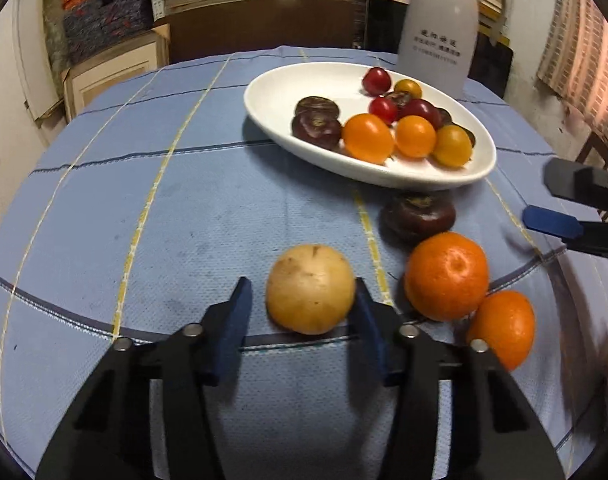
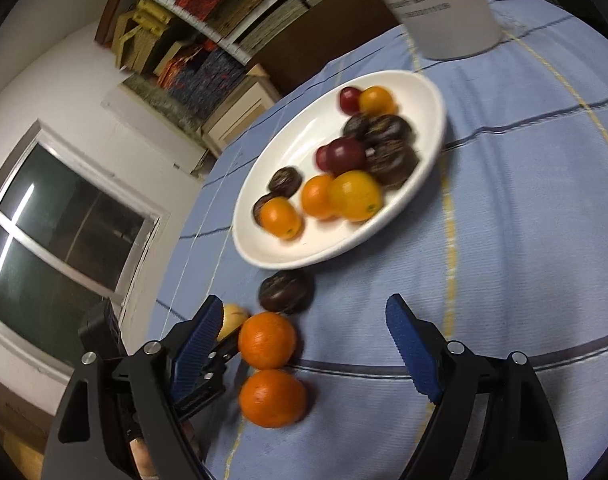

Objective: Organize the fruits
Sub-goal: 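Grasp the pale yellow fruit with the left gripper while the right grasps a dark brown fruit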

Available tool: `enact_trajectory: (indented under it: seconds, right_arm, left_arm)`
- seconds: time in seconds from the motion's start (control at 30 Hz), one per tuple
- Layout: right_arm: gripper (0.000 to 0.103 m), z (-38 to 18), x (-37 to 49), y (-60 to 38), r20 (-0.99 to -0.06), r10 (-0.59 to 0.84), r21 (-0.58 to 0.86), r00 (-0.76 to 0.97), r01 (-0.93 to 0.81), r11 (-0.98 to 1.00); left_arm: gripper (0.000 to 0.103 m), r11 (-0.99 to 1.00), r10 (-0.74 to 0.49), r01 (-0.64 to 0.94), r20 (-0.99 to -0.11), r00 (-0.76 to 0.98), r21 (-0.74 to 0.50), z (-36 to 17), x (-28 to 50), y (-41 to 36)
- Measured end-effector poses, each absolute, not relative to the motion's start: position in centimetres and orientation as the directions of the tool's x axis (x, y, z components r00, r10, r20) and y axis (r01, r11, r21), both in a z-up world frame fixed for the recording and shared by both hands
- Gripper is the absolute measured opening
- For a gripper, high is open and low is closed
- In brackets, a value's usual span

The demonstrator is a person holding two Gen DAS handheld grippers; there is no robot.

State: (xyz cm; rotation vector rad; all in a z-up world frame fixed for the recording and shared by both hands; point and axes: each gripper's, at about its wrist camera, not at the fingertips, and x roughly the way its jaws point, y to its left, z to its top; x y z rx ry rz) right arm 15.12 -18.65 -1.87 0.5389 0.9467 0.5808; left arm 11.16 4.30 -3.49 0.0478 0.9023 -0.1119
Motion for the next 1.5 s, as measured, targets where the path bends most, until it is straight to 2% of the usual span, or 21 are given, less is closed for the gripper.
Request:
enact_trajectory:
  seconds: [0.07, 0.23, 0.47, 0.57, 0.6, 0.77, 0.8, 0.83, 0.9, 0.97, 1.07, 1.13, 1.2, 1.23, 1.27, 1.3, 1.47, 1.5]
  right_arm:
    - [0.08, -1.8, 15.1, -17.2, -0.603, 0.667, 0.632, 0.438, -0.249, 0.734]
    - [0.068, -2.0, 15.9, -13.2, -0.651, 0.648, 0.585, 0.395, -0.283, 0.76]
    - [0.066, -2.9, 17.7, -9.7, -0.705, 0.589, 0.522, 0.394, -0.274, 0.808]
    - [0.047, -3.5, 17.8, -9.6, -0.723, 0.563, 0.492, 0.401, -0.272, 0.827]
    - [0.039, -3.6, 17.8, -9.8, -0.722, 0.559, 0.493, 0.407, -0.265, 0.829]
    - [0.038, -3.7, 17.1, -11.9, -0.677, 0.615, 0.566, 0.404, -0.248, 0.786]
    - [0.027, -3.4, 16.7, -12.4, -0.663, 0.626, 0.579, 0.411, -0.249, 0.777]
    - [0.023, -3.0, 16.4, -12.9, -0.639, 0.649, 0.602, 0.413, -0.257, 0.756]
    - [0.023, -1.8, 15.2, -14.4, -0.581, 0.685, 0.641, 0.439, -0.272, 0.718]
    - [0.022, -1.2, 14.3, -15.3, -0.572, 0.668, 0.618, 0.477, -0.285, 0.733]
    - [0.011, -1.9, 14.2, -16.1, -0.582, 0.661, 0.623, 0.473, -0.262, 0.737]
    - [0.012, -2.2, 14.4, -16.0, -0.594, 0.663, 0.617, 0.455, -0.271, 0.739]
    - [0.018, -2.5, 14.7, -15.7, -0.616, 0.657, 0.608, 0.434, -0.268, 0.747]
    - [0.041, -2.8, 14.9, -15.4, -0.631, 0.645, 0.6, 0.431, -0.256, 0.758]
    - [0.052, -2.9, 14.8, -14.9, -0.636, 0.639, 0.59, 0.433, -0.26, 0.764]
    - [0.055, -2.9, 14.6, -14.5, -0.64, 0.628, 0.574, 0.442, -0.268, 0.774]
    - [0.052, -2.9, 15.5, -13.0, -0.658, 0.611, 0.543, 0.44, -0.285, 0.79]
    - [0.047, -3.2, 15.9, -12.7, -0.668, 0.609, 0.542, 0.427, -0.281, 0.792]
  left_arm:
    - [0.042, 0.992, -0.075, 0.125, -0.784, 0.616, 0.004, -3.5, 11.1, 4.0]
    - [0.041, 0.992, -0.074, 0.128, -0.784, 0.617, 0.008, -3.5, 11.1, 4.0]
    - [0.041, 0.992, -0.076, 0.128, -0.784, 0.616, 0.004, -3.5, 11.1, 3.9]
    - [0.041, 0.992, -0.074, 0.129, -0.785, 0.615, 0.007, -3.5, 11.1, 3.9]
    - [0.041, 0.992, -0.075, 0.129, -0.785, 0.615, 0.006, -3.5, 11.0, 4.0]
    - [0.04, 0.99, -0.123, 0.128, -0.776, 0.619, -0.055, -3.3, 11.0, 4.7]
    - [0.04, 0.989, -0.139, 0.13, -0.771, 0.621, -0.074, -3.2, 10.9, 4.9]
    - [0.04, 0.986, -0.158, 0.135, -0.764, 0.625, -0.094, -3.0, 10.8, 5.0]
    - [0.04, 0.986, -0.16, 0.132, -0.755, 0.636, -0.098, -2.8, 10.7, 5.2]
    - [0.04, 0.987, -0.16, 0.123, -0.761, 0.628, -0.106, -3.0, 10.9, 5.4]
    - [0.04, 0.986, -0.165, 0.111, -0.767, 0.62, -0.122, -3.2, 11.0, 5.8]
    - [0.04, 0.987, -0.159, 0.107, -0.77, 0.617, -0.118, -3.3, 11.0, 5.8]
    - [0.04, 0.989, -0.147, 0.109, -0.772, 0.618, -0.102, -3.3, 10.9, 5.6]
    - [0.04, 0.989, -0.142, 0.111, -0.774, 0.617, -0.093, -3.4, 11.0, 5.5]
    - [0.04, 0.99, -0.139, 0.112, -0.774, 0.618, -0.089, -3.3, 10.9, 5.4]
    - [0.04, 0.99, -0.14, 0.112, -0.774, 0.617, -0.089, -3.3, 10.9, 5.5]
    - [0.042, 0.99, -0.138, 0.118, -0.776, 0.616, -0.083, -3.4, 10.9, 5.4]
    - [0.043, 0.99, -0.135, 0.12, -0.776, 0.615, -0.077, -3.4, 10.9, 5.3]
